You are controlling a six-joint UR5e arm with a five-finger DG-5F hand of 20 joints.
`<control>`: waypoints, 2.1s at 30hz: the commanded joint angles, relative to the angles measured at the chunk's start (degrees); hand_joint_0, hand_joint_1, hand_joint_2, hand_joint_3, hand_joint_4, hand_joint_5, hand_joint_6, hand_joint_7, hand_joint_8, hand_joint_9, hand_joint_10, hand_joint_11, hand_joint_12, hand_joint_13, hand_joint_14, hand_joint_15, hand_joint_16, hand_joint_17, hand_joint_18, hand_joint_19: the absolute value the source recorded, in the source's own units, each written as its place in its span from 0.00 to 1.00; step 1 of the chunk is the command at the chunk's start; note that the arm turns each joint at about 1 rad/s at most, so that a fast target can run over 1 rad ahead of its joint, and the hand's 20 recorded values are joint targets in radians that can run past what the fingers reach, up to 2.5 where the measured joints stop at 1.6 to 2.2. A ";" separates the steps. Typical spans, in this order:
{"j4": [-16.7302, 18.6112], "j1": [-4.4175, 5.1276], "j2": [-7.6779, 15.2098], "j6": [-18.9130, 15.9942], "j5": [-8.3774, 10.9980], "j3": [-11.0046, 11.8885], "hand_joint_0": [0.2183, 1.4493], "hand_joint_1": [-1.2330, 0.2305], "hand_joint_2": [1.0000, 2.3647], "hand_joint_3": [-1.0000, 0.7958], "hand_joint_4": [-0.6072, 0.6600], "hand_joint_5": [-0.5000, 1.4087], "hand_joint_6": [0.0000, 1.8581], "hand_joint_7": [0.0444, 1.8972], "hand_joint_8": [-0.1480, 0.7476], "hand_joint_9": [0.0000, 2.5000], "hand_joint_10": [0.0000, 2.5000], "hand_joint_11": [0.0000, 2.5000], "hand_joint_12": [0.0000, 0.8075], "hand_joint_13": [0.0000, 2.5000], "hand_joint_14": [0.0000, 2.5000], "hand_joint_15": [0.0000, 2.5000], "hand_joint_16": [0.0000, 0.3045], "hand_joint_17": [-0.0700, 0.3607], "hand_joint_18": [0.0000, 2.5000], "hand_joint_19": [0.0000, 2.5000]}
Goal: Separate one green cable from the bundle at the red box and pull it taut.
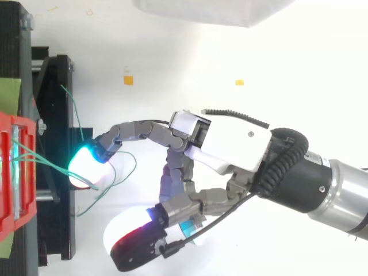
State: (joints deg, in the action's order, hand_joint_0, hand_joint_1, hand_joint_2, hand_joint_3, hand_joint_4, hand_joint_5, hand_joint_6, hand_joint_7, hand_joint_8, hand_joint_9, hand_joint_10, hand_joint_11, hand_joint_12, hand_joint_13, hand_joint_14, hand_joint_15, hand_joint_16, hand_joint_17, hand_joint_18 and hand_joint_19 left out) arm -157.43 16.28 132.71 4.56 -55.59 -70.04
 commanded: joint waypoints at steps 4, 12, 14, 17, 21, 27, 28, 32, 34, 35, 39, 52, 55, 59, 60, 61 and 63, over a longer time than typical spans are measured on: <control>0.99 0.15 0.01 0.28 -0.04 -0.01 0.12 0.21 0.00 0.28 0.75 0.21 0.27 0.39 0.59 0.83 0.01 0.18 0.69 0.86 0.01 0.22 0.29 0.63 1.00 0.13; 0.99 0.15 0.01 0.01 0.22 -0.01 0.13 0.14 0.00 0.28 0.75 0.23 0.27 0.44 0.59 0.81 0.01 0.19 0.69 0.85 0.01 0.24 0.28 0.61 1.00 0.14; 0.99 0.15 0.01 0.01 0.22 -0.01 0.12 0.12 0.00 0.28 0.75 0.23 0.27 0.46 0.60 0.80 0.01 0.19 0.69 0.85 0.01 0.23 0.28 0.61 1.00 0.14; 0.81 0.15 0.01 0.01 0.13 -0.01 0.12 0.11 0.00 0.28 0.72 0.24 0.27 0.48 0.61 0.81 0.01 0.20 0.70 0.85 0.01 0.23 0.28 0.61 1.00 0.13; 0.81 0.15 0.01 -0.07 -0.04 -0.01 0.13 0.11 0.00 0.28 0.72 0.26 0.27 0.51 0.60 0.81 0.01 0.19 0.70 0.85 0.01 0.23 0.28 0.61 1.00 0.14; 0.99 0.15 0.01 -0.07 0.13 -0.01 0.14 0.10 0.00 0.28 0.72 0.28 0.27 0.54 0.60 0.80 0.01 0.18 0.70 0.85 0.01 0.23 0.28 0.60 1.00 0.14; 0.90 0.15 0.01 -0.07 -0.04 -0.01 0.15 0.10 0.00 0.28 0.71 0.28 0.27 0.56 0.60 0.80 0.01 0.18 0.70 0.85 0.01 0.24 0.27 0.60 1.00 0.14; 0.81 0.15 0.01 -0.16 -0.04 0.08 0.15 0.11 0.00 0.28 0.71 0.28 0.27 0.57 0.60 0.80 0.01 0.19 0.69 0.85 0.01 0.24 0.27 0.60 1.00 0.14; 0.72 0.15 0.01 -0.16 0.04 -0.01 0.15 0.11 0.00 0.28 0.70 0.28 0.27 0.56 0.59 0.80 0.01 0.18 0.69 0.85 0.01 0.24 0.28 0.60 1.00 0.14; 0.72 0.15 0.01 -0.16 0.04 -0.01 0.15 0.12 0.00 0.28 0.70 0.28 0.27 0.56 0.59 0.81 0.01 0.18 0.69 0.85 0.01 0.23 0.28 0.60 1.00 0.14; 0.72 0.15 0.01 -0.25 0.04 -0.01 0.14 0.12 0.00 0.28 0.71 0.28 0.27 0.56 0.60 0.81 0.01 0.18 0.70 0.85 0.01 0.23 0.28 0.60 1.00 0.13; 0.37 0.42 0.01 0.19 -0.40 -0.01 0.13 0.15 0.00 0.28 0.75 0.25 0.27 0.41 0.61 0.75 0.00 0.13 0.72 0.84 0.01 0.22 0.29 0.63 1.00 0.13; 0.72 0.42 0.01 0.45 -0.22 -0.01 0.13 0.15 0.00 0.28 0.73 0.25 0.27 0.41 0.62 0.72 0.00 0.12 0.73 0.83 0.01 0.22 0.30 0.63 1.00 0.12; 1.78 0.59 0.01 0.89 -0.13 -0.01 0.12 0.16 0.00 0.28 0.73 0.24 0.27 0.40 0.62 0.71 0.00 0.11 0.73 0.82 0.01 0.22 0.30 0.63 1.00 0.12; 2.04 0.77 0.01 0.89 0.04 -0.01 0.12 0.16 0.00 0.28 0.73 0.24 0.27 0.41 0.62 0.71 0.00 0.11 0.73 0.82 0.01 0.21 0.30 0.64 1.00 0.12; 2.39 0.94 0.01 0.89 0.31 -0.01 0.12 0.17 0.00 0.28 0.73 0.24 0.27 0.40 0.61 0.71 0.00 0.11 0.73 0.82 0.01 0.21 0.30 0.64 1.00 0.12; 3.10 1.21 0.01 0.98 1.10 -0.01 0.12 0.17 0.00 0.28 0.74 0.24 0.27 0.40 0.62 0.71 0.00 0.11 0.74 0.82 0.01 0.21 0.30 0.64 1.00 0.12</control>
State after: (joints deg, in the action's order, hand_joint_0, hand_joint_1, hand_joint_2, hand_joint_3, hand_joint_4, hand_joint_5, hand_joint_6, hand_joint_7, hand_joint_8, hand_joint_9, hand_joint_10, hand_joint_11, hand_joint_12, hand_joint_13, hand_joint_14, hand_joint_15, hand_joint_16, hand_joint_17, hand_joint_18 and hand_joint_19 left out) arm -155.40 17.05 132.71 5.40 -55.39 -70.05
